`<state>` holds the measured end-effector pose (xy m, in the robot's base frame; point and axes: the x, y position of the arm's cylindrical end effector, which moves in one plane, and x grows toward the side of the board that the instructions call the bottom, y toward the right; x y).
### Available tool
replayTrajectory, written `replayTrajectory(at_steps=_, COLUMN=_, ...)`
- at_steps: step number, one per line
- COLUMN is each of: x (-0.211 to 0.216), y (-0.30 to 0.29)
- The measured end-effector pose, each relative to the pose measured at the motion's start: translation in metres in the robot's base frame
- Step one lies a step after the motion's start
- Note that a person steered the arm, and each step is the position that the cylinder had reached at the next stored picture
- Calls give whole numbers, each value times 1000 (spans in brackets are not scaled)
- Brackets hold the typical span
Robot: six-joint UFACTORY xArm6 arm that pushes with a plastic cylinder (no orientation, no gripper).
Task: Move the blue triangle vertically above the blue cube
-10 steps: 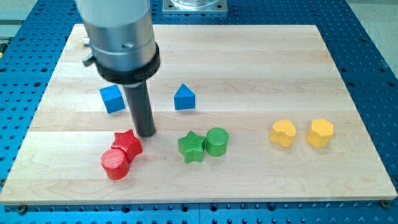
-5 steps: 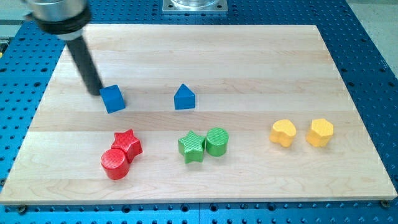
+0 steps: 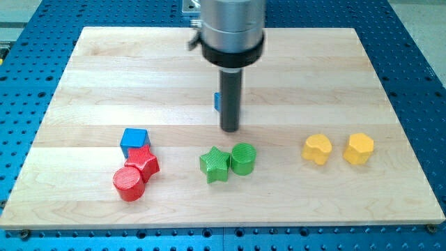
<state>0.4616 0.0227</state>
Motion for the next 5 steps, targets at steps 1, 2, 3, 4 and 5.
replayTrajectory(at_steps=1, x=-38, y=52)
replayTrajectory(at_steps=2, x=-64, y=13)
replayTrajectory(at_steps=3, x=-49, y=-79)
replayTrajectory(at_steps=4, x=-68, y=-13)
replayTrajectory(at_steps=5, x=-25, y=-14)
